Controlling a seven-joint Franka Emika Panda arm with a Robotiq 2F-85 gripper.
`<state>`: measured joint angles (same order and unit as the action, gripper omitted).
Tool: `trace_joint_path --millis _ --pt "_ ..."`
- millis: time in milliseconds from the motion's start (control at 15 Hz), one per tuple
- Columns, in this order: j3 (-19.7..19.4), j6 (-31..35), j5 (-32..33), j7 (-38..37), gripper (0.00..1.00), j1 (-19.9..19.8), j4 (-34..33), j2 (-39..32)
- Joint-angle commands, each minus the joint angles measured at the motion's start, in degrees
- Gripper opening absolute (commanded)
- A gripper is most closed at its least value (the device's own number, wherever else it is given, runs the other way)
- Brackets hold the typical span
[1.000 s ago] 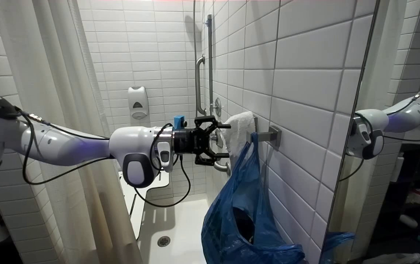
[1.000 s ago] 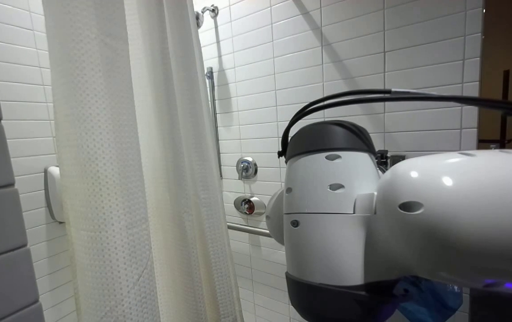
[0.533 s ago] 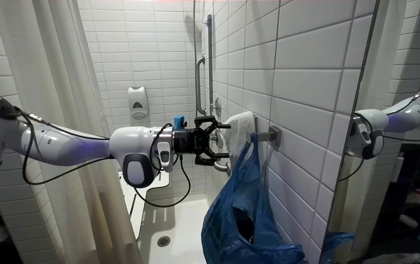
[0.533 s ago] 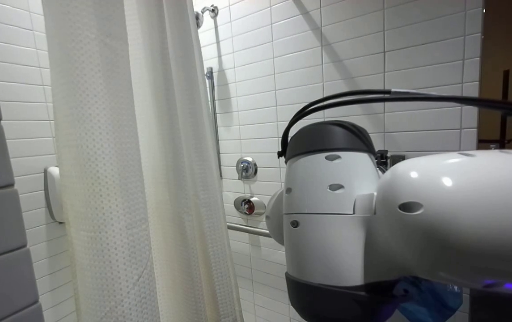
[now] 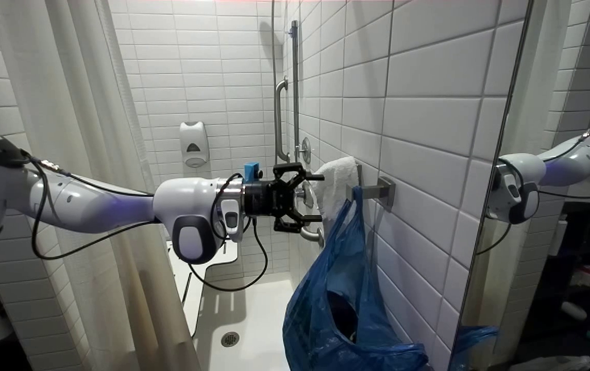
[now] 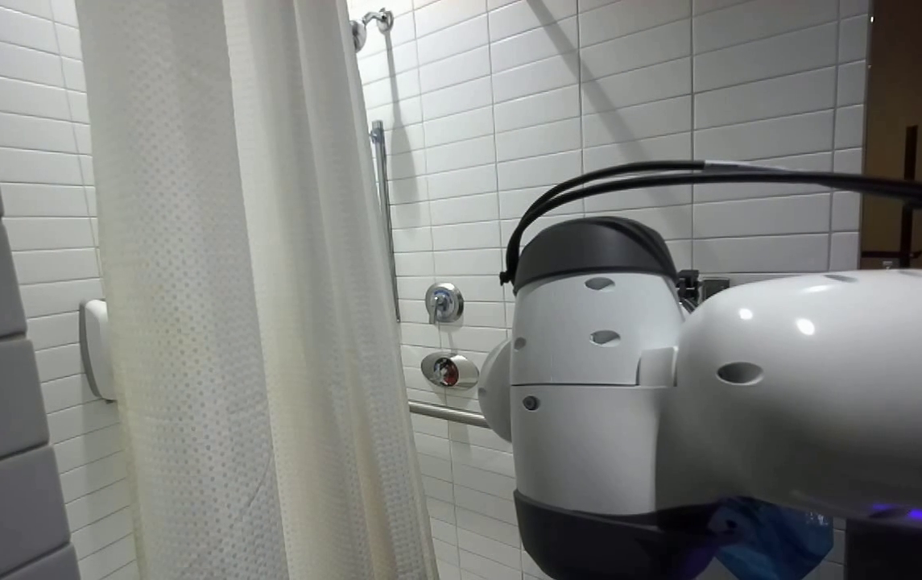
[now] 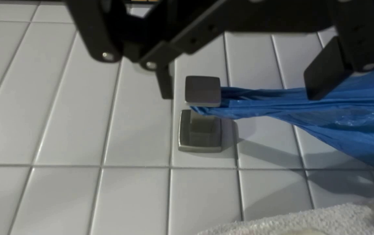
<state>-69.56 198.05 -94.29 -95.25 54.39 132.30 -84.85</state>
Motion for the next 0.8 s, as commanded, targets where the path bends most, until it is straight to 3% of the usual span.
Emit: trace_joint_path --millis 0,400,467,733 --pt "-0.4 -0.1 -0.5 0.3 1.0 0.0 0.5 0.0" --pt "-5.6 0.0 -5.2 3.9 1.0 -0.4 5.3 0.1" --pt "-5.6 0.0 -5.6 4.3 1.0 1.1 5.7 0.1" --pt "-3.1 -0.3 3.4 -3.9 1.0 10.6 7.0 0.1"
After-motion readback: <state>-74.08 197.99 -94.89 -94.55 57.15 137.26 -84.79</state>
